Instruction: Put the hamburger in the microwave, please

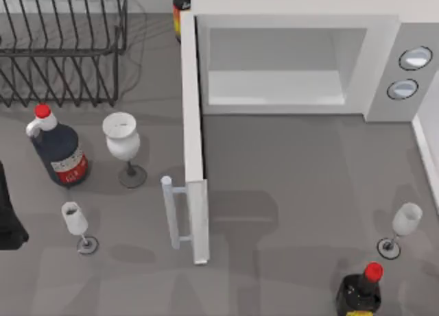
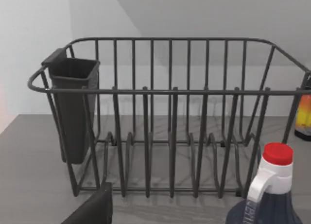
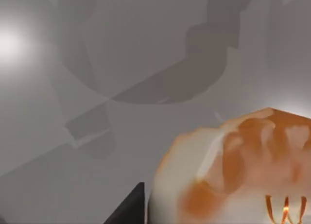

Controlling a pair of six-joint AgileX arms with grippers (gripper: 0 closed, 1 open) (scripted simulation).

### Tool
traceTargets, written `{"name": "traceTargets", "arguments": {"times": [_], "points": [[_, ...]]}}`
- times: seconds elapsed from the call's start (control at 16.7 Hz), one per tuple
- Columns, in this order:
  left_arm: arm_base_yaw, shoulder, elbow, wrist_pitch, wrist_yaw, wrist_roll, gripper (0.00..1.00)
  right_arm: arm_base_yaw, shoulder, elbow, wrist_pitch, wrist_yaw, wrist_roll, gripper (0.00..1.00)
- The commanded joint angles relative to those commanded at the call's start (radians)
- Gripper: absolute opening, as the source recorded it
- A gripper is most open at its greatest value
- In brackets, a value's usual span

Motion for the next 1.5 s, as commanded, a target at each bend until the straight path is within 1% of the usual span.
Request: {"name": "traceTargets", "arguments": {"times": [0.18,0.3,0.6,0.78,0.9,1.08,1.5], "points": [[0.000,0.000,0.000,0.000,0.000,0.000,1.00,0.001,-0.046,0.074,-0.117,0.000,-0.001,0.00],[0.000,0.000,0.000,0.000,0.000,0.000,1.00,0.001,-0.061,0.093,-0.147,0.000,0.000,0.00],[0.000,0.000,0.000,0.000,0.000,0.000,1.00,0.002,-0.057,0.091,-0.145,0.000,0.002,0.00],[0.000,0.000,0.000,0.000,0.000,0.000,1.00,0.016,-0.035,0.112,-0.085,0.025,0.049,0.00],[0.000,0.000,0.000,0.000,0.000,0.000,1.00,0.037,-0.002,0.140,0.003,0.061,0.117,0.00],[0.000,0.000,0.000,0.000,0.000,0.000,1.00,0.089,0.078,0.196,0.186,0.134,0.261,0.00],[0.000,0.000,0.000,0.000,0.000,0.000,1.00,0.280,0.389,0.323,0.764,0.329,0.702,0.00]]}}
